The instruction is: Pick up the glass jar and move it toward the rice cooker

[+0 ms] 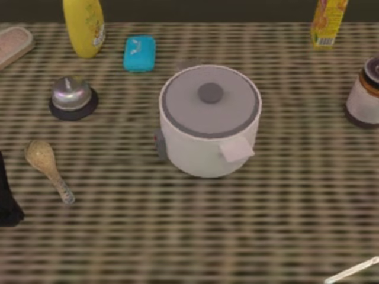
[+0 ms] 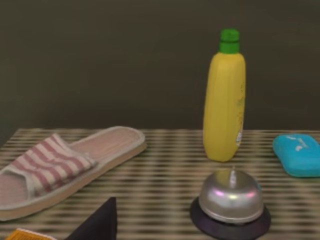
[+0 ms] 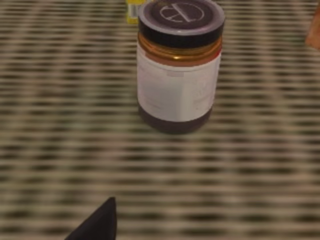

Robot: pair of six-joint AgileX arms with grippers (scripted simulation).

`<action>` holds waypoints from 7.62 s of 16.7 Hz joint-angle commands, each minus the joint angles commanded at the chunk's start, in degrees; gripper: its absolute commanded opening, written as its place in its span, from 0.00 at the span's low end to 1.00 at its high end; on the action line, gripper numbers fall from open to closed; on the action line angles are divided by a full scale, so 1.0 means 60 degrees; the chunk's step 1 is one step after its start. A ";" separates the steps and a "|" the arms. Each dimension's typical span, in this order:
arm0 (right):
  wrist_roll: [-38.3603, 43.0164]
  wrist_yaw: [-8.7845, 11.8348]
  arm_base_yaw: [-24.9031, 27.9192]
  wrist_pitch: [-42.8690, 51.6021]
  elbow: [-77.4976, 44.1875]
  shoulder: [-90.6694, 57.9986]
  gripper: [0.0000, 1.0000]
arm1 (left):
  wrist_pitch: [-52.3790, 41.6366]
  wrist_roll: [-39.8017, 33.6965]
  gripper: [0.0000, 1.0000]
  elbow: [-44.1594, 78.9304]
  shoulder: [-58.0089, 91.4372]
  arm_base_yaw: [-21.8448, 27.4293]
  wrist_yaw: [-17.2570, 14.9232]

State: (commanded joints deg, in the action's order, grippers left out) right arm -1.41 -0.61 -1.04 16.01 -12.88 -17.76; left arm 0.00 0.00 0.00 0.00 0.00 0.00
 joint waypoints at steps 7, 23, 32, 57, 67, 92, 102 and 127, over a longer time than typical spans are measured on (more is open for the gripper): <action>-0.0567 -0.0203 -0.0314 0.3721 -0.5889 -0.5335 1.00 | 0.0000 0.0000 1.00 0.0000 0.0000 0.0000 0.0000; -0.2861 -0.0058 -0.0051 1.1126 -2.1732 -1.8900 1.00 | 0.0000 0.0000 1.00 0.0000 0.0000 0.0000 0.0000; -0.3482 0.0029 0.0165 1.3148 -2.3570 -2.1939 1.00 | 0.0000 0.0000 1.00 0.0000 0.0000 0.0000 0.0000; -0.3476 0.0040 0.0178 1.0459 -2.0021 -2.1080 0.47 | 0.0000 0.0000 1.00 0.0000 0.0000 0.0000 0.0000; -0.3476 0.0040 0.0178 1.0459 -2.0021 -2.1080 0.00 | 0.0000 0.0000 1.00 0.0000 0.0000 0.0000 0.0000; -0.3301 0.0100 0.0319 1.1075 -1.6023 -1.6465 0.00 | 0.0000 0.0000 1.00 0.0000 0.0000 0.0000 0.0000; 0.1725 0.0127 0.2214 1.0406 -1.6827 -1.7866 0.00 | 0.0000 0.0000 1.00 0.0000 0.0000 0.0000 0.0000; 0.2948 0.0128 0.2793 0.8416 -1.5275 -1.8395 0.30 | 0.0000 0.0000 1.00 0.0000 0.0000 0.0000 0.0000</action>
State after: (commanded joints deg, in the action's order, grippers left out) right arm 16.28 0.16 15.71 66.50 -104.53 -128.14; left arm 0.00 0.00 0.00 0.00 0.00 0.00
